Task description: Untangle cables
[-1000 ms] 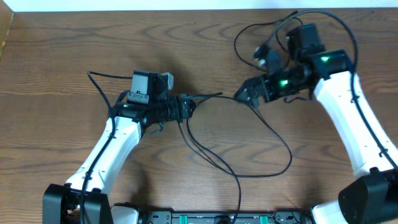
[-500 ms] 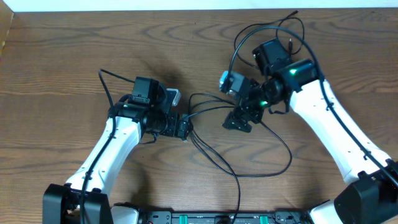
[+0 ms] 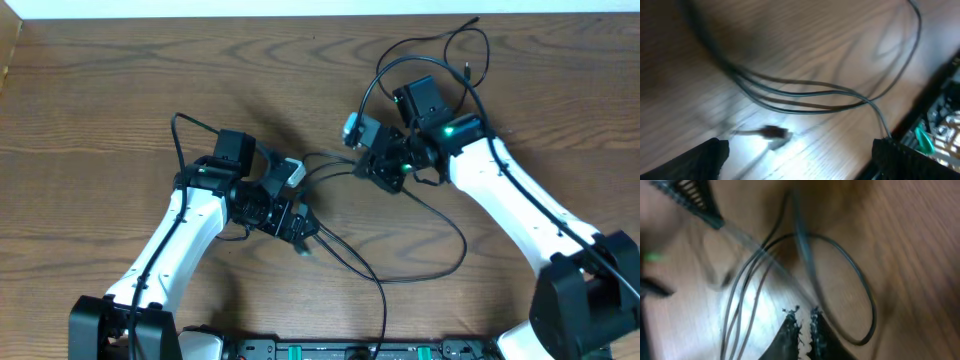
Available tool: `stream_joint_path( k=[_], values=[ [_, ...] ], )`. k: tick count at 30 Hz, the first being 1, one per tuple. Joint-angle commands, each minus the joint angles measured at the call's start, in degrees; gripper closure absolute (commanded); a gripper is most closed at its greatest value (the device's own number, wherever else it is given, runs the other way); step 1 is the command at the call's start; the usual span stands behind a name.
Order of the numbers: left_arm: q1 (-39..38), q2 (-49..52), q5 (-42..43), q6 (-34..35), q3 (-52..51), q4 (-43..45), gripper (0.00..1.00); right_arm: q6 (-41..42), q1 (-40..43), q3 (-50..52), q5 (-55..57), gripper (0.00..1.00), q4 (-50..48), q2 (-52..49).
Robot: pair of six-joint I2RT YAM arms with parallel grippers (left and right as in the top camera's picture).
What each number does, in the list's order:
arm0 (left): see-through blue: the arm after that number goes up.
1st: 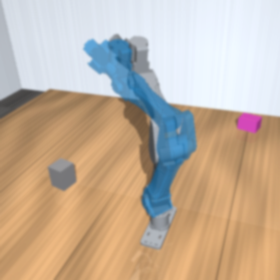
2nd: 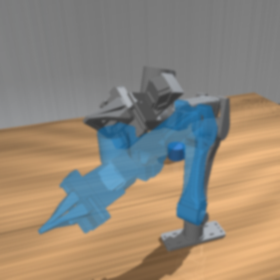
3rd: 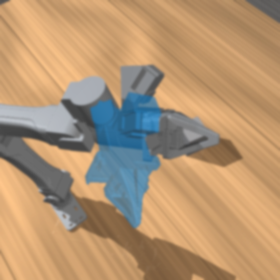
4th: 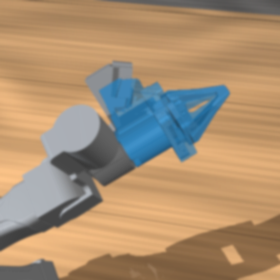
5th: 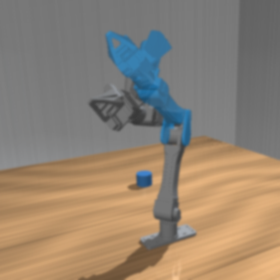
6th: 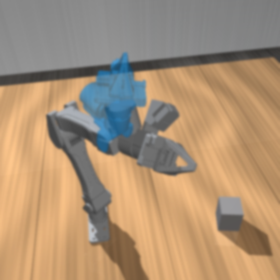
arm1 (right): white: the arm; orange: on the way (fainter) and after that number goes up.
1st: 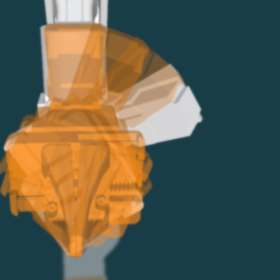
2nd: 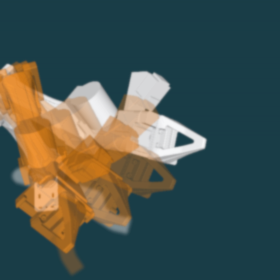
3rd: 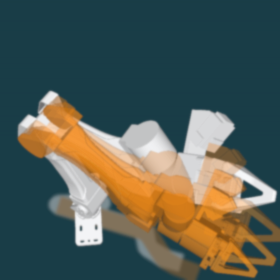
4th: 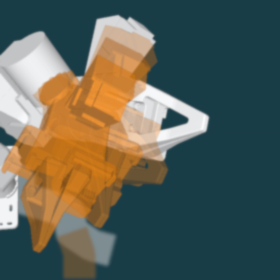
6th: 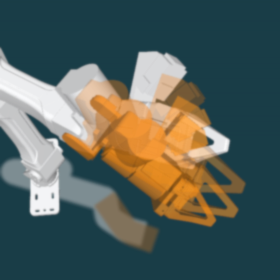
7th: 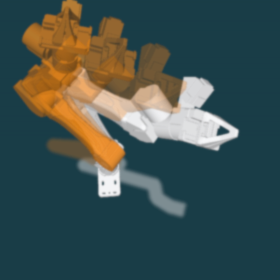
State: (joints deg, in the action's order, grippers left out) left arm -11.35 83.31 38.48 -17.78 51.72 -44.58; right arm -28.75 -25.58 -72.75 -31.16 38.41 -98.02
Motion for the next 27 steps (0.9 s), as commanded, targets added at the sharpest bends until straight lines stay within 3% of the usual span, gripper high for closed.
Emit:
stream_joint_path(
  k=[1,3,4,5,6,7,9,12,14,16,20,27],
  values=[
    [0.24,0.15,5.16,-4.57,-0.15,0.07,0.02,10.45,-0.35,1.81,1.14,0.97,-5.03,-0.28],
    [0.24,0.15,5.46,-4.68,-0.15,0.61,0.02,13.11,-0.35,2.56,4.85,0.98,-7.67,-0.39],
    [0.31,0.15,5.18,-4.68,-0.15,1.2,0.02,14.1,-0.35,2.89,6.14,0.92,-8.41,-0.57],
    [0.33,0.15,4.33,-4.66,-0.15,1.64,0.03,14.14,-0.35,3.06,6.16,0.74,-8.5,-0.57],
    [0.35,0.15,3.06,-4.63,-0.15,2.01,0.02,14.12,-0.35,3.3,6.14,0.5,-8.46,-0.57],
    [0.35,0.15,0.48,-3.98,-0.15,2.71,0.02,14.08,-0.35,3.48,6.12,0.36,-8.35,-0.57],
    [0.44,0.15,-3.56,-0.96,-0.15,3.48,0.02,12.28,-0.37,3.5,5.09,0.23,-7.43,-0.57],
    [1.68,0.15,-12.04,10.27,-0.15,5.6,0.02,6.78,-0.35,3.52,3.15,0.01,-5.05,-0.57],
    [3.78,0.07,-14.34,17.31,-0.13,6.97,0.02,4.33,-0.35,3.52,3.13,0.01,-3.3,-0.57],
    [6.93,-0.24,-11.47,20.61,-0.11,8.55,0.02,2.21,-0.35,3.69,3.04,0.01,-1.9,-0.57],
    [12.04,-1.25,-0.48,20.65,-0.11,11.39,0.02,-0.11,-0.42,5.09,2.12,0.01,-1.79,-0.59],
    [19.32,-1.44,0.35,21.14,-0.13,11.76,0.02,-1.77,-1.09,11.21,2.8,0.01,-8.96,-0.59]
  ],
)
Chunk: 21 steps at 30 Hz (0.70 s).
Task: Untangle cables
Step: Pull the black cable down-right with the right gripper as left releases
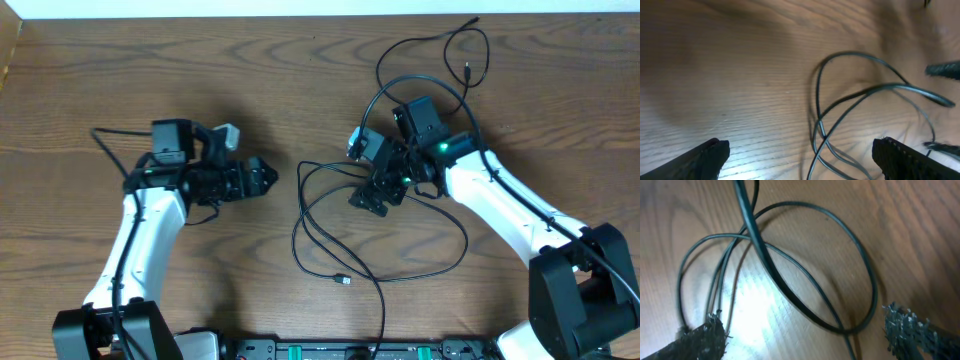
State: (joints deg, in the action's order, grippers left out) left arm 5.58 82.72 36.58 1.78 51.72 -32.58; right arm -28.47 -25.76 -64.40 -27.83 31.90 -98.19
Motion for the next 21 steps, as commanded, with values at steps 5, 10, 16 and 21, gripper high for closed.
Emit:
stream_joint_path(
  k=[5,10,16,21],
  values=[
    [4.28,-0.85,2.25,1.55,-0.13,-0.5,0.02,-0.02,-2.71,6.64,1.42,0.01,-12.2,-0.52],
    [4.37,-0.85,2.25,1.55,-0.13,-0.55,0.02,0.17,-6.25,7.13,11.17,0.01,-17.03,-3.15],
    [4.37,-0.85,2.19,1.53,-0.13,-0.55,0.02,0.15,-10.99,7.1,11.78,0.04,-16.13,-6.38],
    [4.37,-0.85,-0.22,1.51,-0.13,-0.57,0.02,2.05,-12.5,7.1,11.56,0.25,-15.21,-6.38]
  ],
)
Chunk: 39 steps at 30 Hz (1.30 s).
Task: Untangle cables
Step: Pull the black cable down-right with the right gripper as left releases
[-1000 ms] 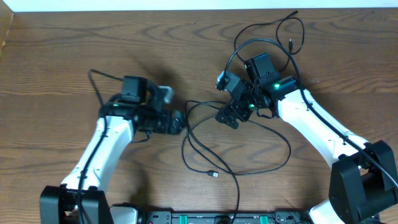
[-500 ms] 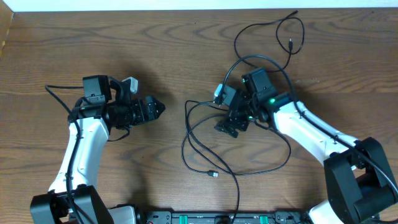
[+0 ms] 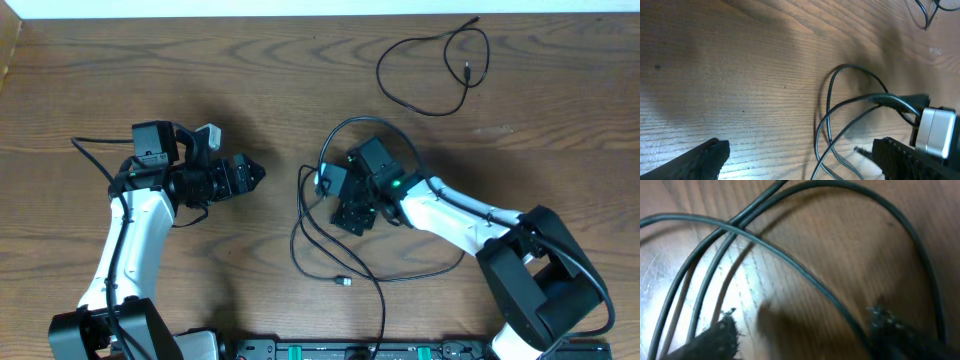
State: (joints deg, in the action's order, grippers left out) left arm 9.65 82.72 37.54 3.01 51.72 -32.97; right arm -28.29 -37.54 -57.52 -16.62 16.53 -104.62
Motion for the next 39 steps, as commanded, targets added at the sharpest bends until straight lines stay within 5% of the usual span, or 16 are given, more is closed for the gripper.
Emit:
stream_joint_path(
  k=[1,4,9,12,14,16,21,25,31,39],
  values=[
    [0.31,-0.85,-1.62,0.31,-0.13,-0.17,0.02,1.95,-0.76,0.22,-0.04,0.33,0.35,0.04],
    [0.31,-0.85,-2.29,0.28,-0.13,-0.44,0.02,3.04,-0.74,0.22,-0.63,0.75,1.62,0.04],
    [0.31,-0.85,-5.31,0.28,-0.13,-1.46,0.02,5.6,-0.7,-1.44,-4.24,0.85,6.62,0.81],
    [0.31,-0.85,-6.1,0.28,-0.13,-1.66,0.02,5.6,-0.7,-3.69,-9.44,0.75,12.41,2.84],
    [0.31,-0.85,-6.12,0.28,-0.13,-1.66,0.02,5.62,-0.7,-4.9,-12.98,0.44,16.13,4.57],
    [0.31,-0.85,-6.12,0.28,-0.13,-1.66,0.02,5.57,-0.79,-5.09,-16.15,0.28,18.29,6.05],
    [0.31,-0.85,-6.6,0.31,-0.13,-1.66,0.02,5.57,-2.38,-4.68,-16.87,0.01,22.25,6.4],
    [0.31,-0.85,-7.23,0.28,-0.13,-1.64,0.02,5.84,-5.38,-3.34,-13.27,0.01,22.43,5.97],
    [0.31,-0.85,-7.23,0.28,-0.13,-1.66,0.02,14.4,-11.15,-1.81,7.98,0.01,18.16,4.81],
    [0.31,-0.85,-7.26,0.26,-0.13,-2.47,0.02,16.52,-17.57,-1.81,10.64,0.01,18.21,0.79]
  ],
)
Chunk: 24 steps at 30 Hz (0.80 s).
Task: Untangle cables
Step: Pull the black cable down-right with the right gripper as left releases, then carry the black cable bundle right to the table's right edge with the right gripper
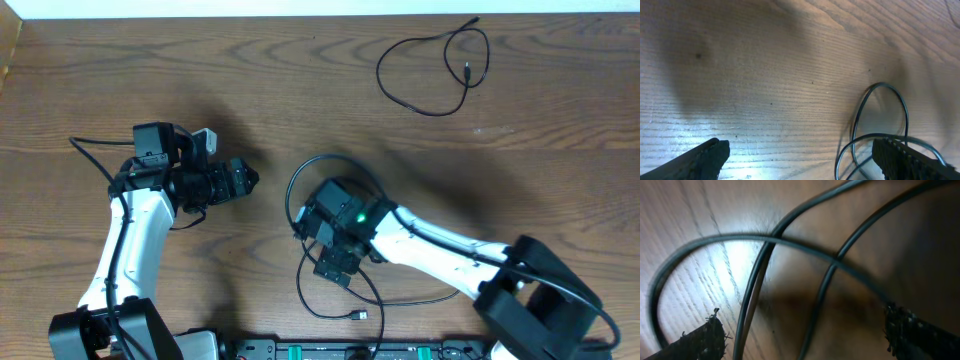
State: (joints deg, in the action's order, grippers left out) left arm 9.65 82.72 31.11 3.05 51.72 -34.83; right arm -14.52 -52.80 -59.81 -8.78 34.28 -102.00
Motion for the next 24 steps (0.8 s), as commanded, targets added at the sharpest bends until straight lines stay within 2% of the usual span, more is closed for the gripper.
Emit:
stream_joint_path(
  k=[1,7,8,10,12,13,14,20,24],
  values=[
    [0.31,-0.85,-1.03,0.22,-0.13,-0.7,0.02,2.75,-3.08,0.48,2.82,0.01,0.59,-2.1],
    [0.31,-0.85,-3.8,0.22,-0.13,-2.1,0.02,3.15,-6.6,1.16,2.64,0.01,1.55,-4.28],
    [0.31,-0.85,-3.8,0.22,-0.13,-2.32,0.02,3.56,-6.71,1.57,2.69,0.06,1.53,-4.85],
    [0.31,-0.85,-3.8,0.22,-0.13,-2.73,0.02,4.35,-6.62,2.67,2.93,0.3,1.46,-6.14],
    [0.31,-0.85,-3.78,0.24,-0.13,-2.91,0.02,5.27,-6.32,3.3,4.24,0.67,1.4,-7.69],
    [0.31,-0.85,-3.78,0.24,-0.13,-2.91,0.02,6.4,-6.05,3.34,5.42,0.92,1.33,-8.33],
    [0.31,-0.85,-3.78,0.24,-0.13,-2.91,0.02,8.44,-5.64,3.34,7.23,0.99,1.27,-8.79],
    [0.31,-0.85,-3.76,0.24,-0.13,-4.09,0.02,18.25,1.01,2.03,16.09,0.99,2.45,-8.24],
    [0.31,-0.85,-3.78,0.24,-0.13,-4.61,0.02,22.4,12.59,-0.17,21.07,0.99,5.44,-8.22]
  ],
)
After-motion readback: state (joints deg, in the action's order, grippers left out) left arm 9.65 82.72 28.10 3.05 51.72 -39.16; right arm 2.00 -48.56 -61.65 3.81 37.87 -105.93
